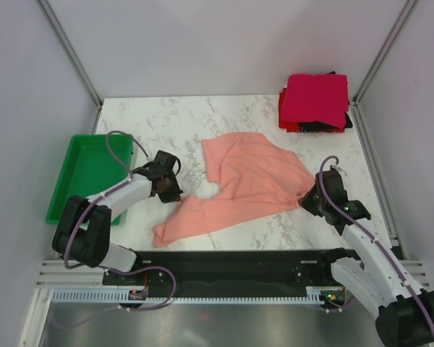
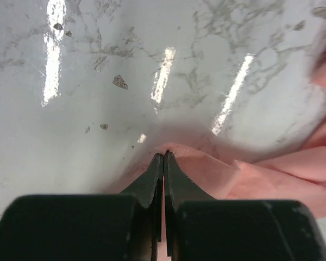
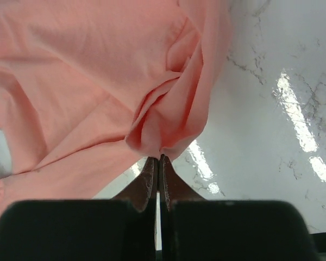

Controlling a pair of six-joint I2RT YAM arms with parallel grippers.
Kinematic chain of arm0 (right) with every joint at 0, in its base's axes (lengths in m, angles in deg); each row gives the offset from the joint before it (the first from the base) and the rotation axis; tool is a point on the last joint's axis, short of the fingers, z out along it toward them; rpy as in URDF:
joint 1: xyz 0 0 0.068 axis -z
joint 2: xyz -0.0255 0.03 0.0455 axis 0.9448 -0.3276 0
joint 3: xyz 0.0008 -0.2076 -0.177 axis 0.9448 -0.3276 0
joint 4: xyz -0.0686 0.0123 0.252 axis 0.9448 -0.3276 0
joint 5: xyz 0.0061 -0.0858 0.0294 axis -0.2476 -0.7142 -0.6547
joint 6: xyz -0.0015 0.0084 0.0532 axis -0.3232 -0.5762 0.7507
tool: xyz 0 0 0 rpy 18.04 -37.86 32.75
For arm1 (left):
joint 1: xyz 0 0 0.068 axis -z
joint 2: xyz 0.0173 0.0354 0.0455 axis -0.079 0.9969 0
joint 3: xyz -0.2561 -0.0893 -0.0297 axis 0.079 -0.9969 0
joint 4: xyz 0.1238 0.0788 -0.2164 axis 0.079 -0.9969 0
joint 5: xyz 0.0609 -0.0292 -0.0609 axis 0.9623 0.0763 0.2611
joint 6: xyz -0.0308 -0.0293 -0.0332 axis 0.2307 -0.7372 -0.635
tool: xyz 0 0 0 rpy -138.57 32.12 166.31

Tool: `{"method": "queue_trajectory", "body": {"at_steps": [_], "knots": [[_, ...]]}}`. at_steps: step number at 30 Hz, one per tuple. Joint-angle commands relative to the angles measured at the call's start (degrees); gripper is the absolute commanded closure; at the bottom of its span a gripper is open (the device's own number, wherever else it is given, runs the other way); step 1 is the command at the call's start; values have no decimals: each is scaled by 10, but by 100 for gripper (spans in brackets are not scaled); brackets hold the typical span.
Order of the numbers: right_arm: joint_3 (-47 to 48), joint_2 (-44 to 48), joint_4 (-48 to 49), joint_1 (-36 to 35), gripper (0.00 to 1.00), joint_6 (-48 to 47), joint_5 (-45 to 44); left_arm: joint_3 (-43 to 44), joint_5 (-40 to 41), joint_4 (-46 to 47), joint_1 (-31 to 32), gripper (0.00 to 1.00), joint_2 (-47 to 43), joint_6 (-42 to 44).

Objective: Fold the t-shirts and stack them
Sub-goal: Flatten the tshirt out

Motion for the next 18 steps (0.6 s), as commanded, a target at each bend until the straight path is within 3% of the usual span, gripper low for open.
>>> {"method": "queue_trajectory", "body": {"at_steps": [1,7,11,18], "knots": [[75,1,0,2,100,-8,21,54,5,-31,2,98,-91,7],[254,17,-20,3,100,-42,33,195,39,-120,3,98,-254,41],[422,24,-31,3,100,-82,8,324,56,-179,2,98,-309,69],[661,41,-15,2,100,-184,-40,521,35,-174,3,98,-373,124]]}}
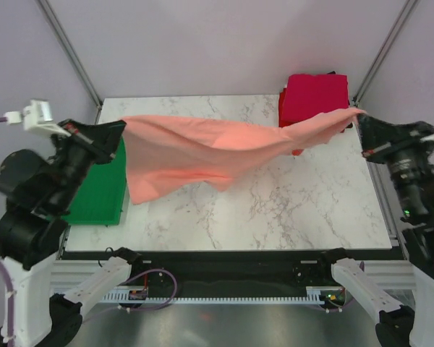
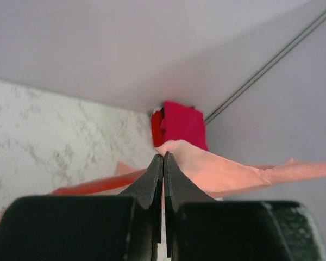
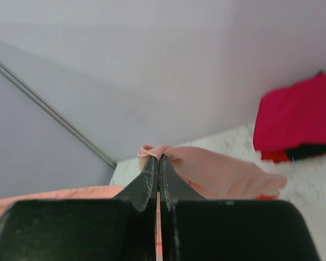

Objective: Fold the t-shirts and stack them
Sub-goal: Flatten the tshirt out

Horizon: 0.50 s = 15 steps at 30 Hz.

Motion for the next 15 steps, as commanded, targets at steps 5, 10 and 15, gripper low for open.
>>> {"method": "queue_trajectory", "body": {"at_steps": [5,10,15], "knots": [[196,52,70,1,100,-132,-72,143,-27,16,0,98,-53,87],[264,51,90,2,100,-192,-51,166,-17,29,0,98,-85,90],[246,31,153,-11,100,-258,-2,124,-13,61,0,98,-89,104]]}}
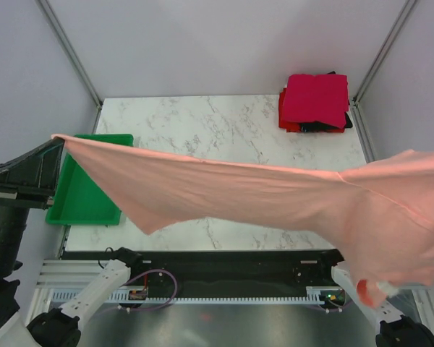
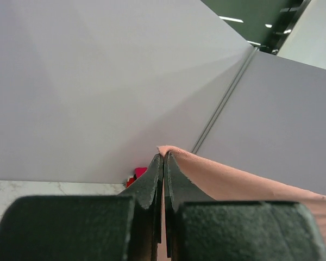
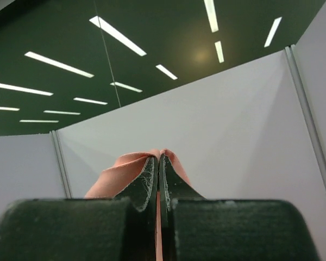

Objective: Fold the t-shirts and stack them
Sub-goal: Flatten the tshirt out

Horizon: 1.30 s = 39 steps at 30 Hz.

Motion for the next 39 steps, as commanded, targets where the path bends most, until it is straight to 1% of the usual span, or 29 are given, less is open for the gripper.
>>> {"method": "queue_trajectory", "body": {"at_steps": [1,2,4,6,7,8,9,12,13,14,15,16,17,18,19,20,21,22,23,24,25,27,28,29,31,33,34,37,39], "knots": [[-36,-36,58,-16,100,-71,36,-53,25,38,0,98,12,37],[-58,-53,85,-38,100,-79,38,-67,41,45,1,98,14,34],[-67,-86,96,-65,100,-90,26,-95,78,54,3,98,24,26],[-76,-140,115,-98,100,-112,9,-102,87,50,3,98,65,26],[-81,-159,122,-100,100,-121,9,-103,87,42,2,98,87,27],[-86,-203,132,-100,100,-138,7,-101,95,30,3,98,110,23],[-86,-227,131,-100,100,-143,-1,-100,105,19,3,98,153,16],[-90,-330,132,-100,100,-172,-44,-142,139,27,-5,98,210,26],[-94,-359,137,-98,100,-172,-83,-153,143,46,-13,98,245,31],[-97,-420,143,-86,100,-172,-92,-166,144,61,-22,98,264,36],[-93,-456,143,-75,100,-161,-97,-190,144,74,-48,98,281,42],[-81,-490,142,-66,100,-160,-111,-204,137,103,-64,98,321,41],[-70,-561,141,-49,100,-139,-119,-215,124,112,-83,98,347,41],[-57,-598,137,-39,100,-113,-117,-219,113,113,-119,98,375,35],[-40,-634,127,-31,94,-104,-109,-218,98,113,-133,98,411,34],[15,-707,89,-21,78,-94,-82,-213,82,117,-146,98,480,40],[45,-739,67,-14,53,-84,-60,-189,61,115,-166,91,524,62],[77,-772,36,-11,18,-61,-51,-175,-1,113,-174,67,558,80],[133,-814,-27,-11,13,-50,-43,-158,-18,94,-178,58,618,95],[136,-819,-41,-11,11,-43,-33,-125,-22,77,-183,49,639,102],[81,-810,-42,-14,7,-29,-29,-113,-25,60,-184,39,650,100],[-23,-732,29,-21,6,-23,-26,-132,-41,54,-184,36,634,82],[-119,-700,56,-22,2,-16,-20,-149,-58,61,-183,34,616,77],[-158,-645,91,-24,2,-1,-11,-164,-60,66,-181,33,599,72],[-252,-598,105,-24,2,14,16,-206,-61,67,-176,33,545,60],[-304,-547,109,-25,2,35,39,-255,-63,68,-171,34,492,45],[-353,-519,111,-25,2,40,54,-273,-66,69,-170,34,477,38],[-431,-495,109,-29,2,59,71,-348,-84,82,-162,35,426,4],[-454,-499,101,-28,2,64,61,-411,-102,102,-149,36,415,-20]]}}
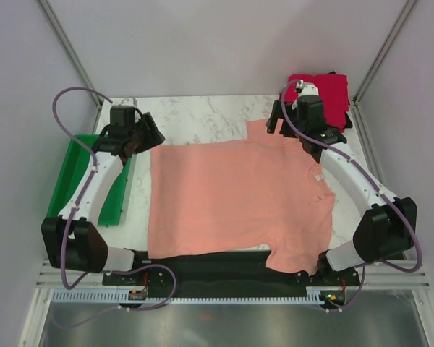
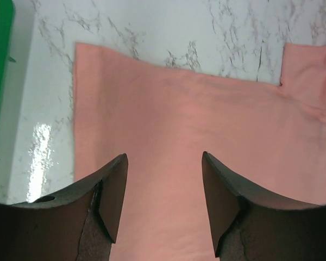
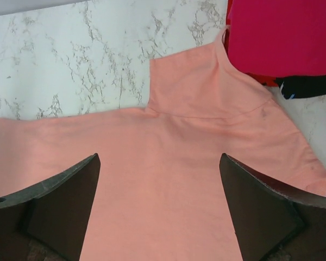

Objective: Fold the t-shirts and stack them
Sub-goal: Flatten the tshirt out

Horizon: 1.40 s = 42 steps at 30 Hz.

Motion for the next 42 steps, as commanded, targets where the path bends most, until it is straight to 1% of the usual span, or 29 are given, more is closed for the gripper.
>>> {"method": "queue_trajectory", "body": {"at_steps": [1,3,5,7,8,10,13,14,18,23,24,26,27,29,30,31,32,33,34,36,37,38,40,41,42], "knots": [[-64,-37,-1,1,2,30,10,-92,-44,53,17,36,-9,-57],[-63,-58,-15,1,2,27,-3,-133,-63,79,32,37,2,-80],[-49,-92,-35,1,2,22,-25,-147,-73,104,43,38,39,-91],[-28,-125,-55,1,2,15,-46,-147,-78,116,48,39,66,-94],[-19,-138,-62,1,2,11,-60,-145,-80,129,49,40,96,-97],[4,-175,-74,1,2,5,-65,-140,-80,143,49,40,125,-96],[37,-232,-81,1,2,4,-46,-106,-42,131,49,41,196,-82],[47,-246,-81,1,3,5,-40,-78,-29,110,46,41,234,-78],[108,-317,-91,-3,4,-1,-13,-3,33,50,37,45,299,-76],[235,-421,-128,-10,3,-14,-3,89,86,-1,27,45,339,-68],[276,-437,-134,-12,4,-13,1,100,99,-9,22,45,346,-68],[321,-487,-149,-13,4,-8,15,124,96,-18,5,45,361,-69],[362,-516,-153,-13,4,-7,21,129,95,-20,-1,45,364,-69],[404,-545,-158,-18,4,0,32,149,86,-20,-22,45,379,-68],[447,-572,-163,-19,3,5,32,160,79,-19,-27,45,385,-65],[470,-586,-167,-21,3,8,28,174,75,-23,-30,45,394,-51],[493,-598,-169,-21,3,12,22,206,72,-27,-36,46,410,-46],[537,-623,-174,-21,3,17,19,225,74,-33,-37,45,422,-42],[556,-632,-174,-21,3,28,14,263,76,-38,-38,45,429,-32],[601,-647,-174,-20,3,43,11,305,68,-53,-38,45,460,-19],[608,-646,-171,-21,3,60,14,347,65,-61,-38,44,470,-9],[611,-643,-166,-21,2,67,19,368,59,-81,-39,44,486,-7],[599,-618,-153,-25,2,75,38,409,41,-94,-38,43,486,1],[592,-606,-151,-27,2,74,40,412,30,-101,-37,43,480,1],[573,-578,-148,-30,2,69,40,412,29,-107,-34,43,447,1]]}}
